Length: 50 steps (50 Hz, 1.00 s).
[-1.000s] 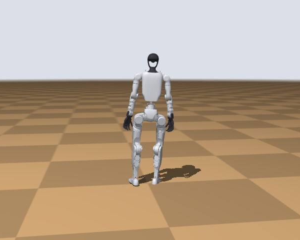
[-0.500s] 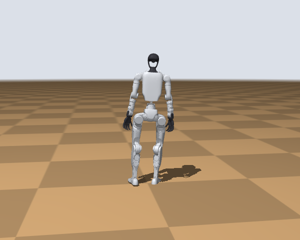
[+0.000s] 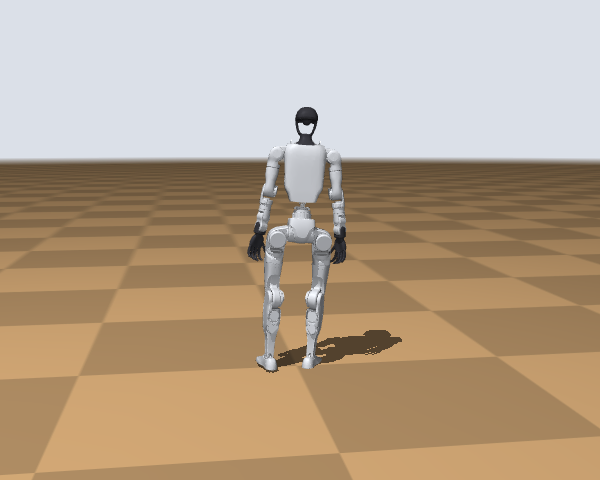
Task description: Upper body actions
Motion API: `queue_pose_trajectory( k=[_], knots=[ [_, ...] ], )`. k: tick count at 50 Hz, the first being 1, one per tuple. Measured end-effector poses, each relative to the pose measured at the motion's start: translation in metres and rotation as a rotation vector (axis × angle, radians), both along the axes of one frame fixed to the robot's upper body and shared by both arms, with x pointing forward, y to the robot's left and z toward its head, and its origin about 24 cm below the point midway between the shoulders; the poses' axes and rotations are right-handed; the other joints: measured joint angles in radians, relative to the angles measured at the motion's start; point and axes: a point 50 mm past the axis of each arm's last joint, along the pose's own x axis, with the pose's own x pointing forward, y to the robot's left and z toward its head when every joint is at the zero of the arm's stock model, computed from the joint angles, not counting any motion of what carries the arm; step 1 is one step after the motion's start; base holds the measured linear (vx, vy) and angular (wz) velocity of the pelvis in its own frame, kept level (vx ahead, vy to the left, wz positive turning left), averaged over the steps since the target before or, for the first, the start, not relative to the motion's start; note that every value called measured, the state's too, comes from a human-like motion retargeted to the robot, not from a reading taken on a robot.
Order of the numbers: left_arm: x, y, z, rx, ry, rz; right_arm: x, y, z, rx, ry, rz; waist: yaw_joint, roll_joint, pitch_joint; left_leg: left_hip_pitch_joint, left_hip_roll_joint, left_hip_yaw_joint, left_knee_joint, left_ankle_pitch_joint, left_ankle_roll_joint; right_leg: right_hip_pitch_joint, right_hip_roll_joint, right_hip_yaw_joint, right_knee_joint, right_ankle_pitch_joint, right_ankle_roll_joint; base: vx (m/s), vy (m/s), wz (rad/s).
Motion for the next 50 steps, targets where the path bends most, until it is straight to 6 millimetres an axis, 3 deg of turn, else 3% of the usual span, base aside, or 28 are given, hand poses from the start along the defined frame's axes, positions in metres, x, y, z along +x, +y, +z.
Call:
queue_pose_trajectory(
  k=[24, 50],
  knots=[
    [-0.0056, 0.0006, 0.0, 0.001, 0.017, 0.01, -0.0035, 0.0014, -0.0003, 0.005, 0.012, -0.001, 0.002, -0.005, -0.001, -0.001, -0.007, -0.002, -0.002, 0.0, 0.005, 0.001, -0.004, -0.001, -0.008, 0.004, 0.002, 0.0, 0.0, 0.0],
    [0.0019, 0.0045, 0.0009, 0.007, -0.004, 0.0, 0.002, -0.001, 0.0003, 0.0, 0.001, 0.017, -0.004, -0.001, 0.018, -0.015, -0.011, -0.001, 0.001, -0.001, 0.012, -0.02, -0.014, 0.002, 0.003, 0.012, 0.007, 0.0, 0.0, 0.0]
  ],
)
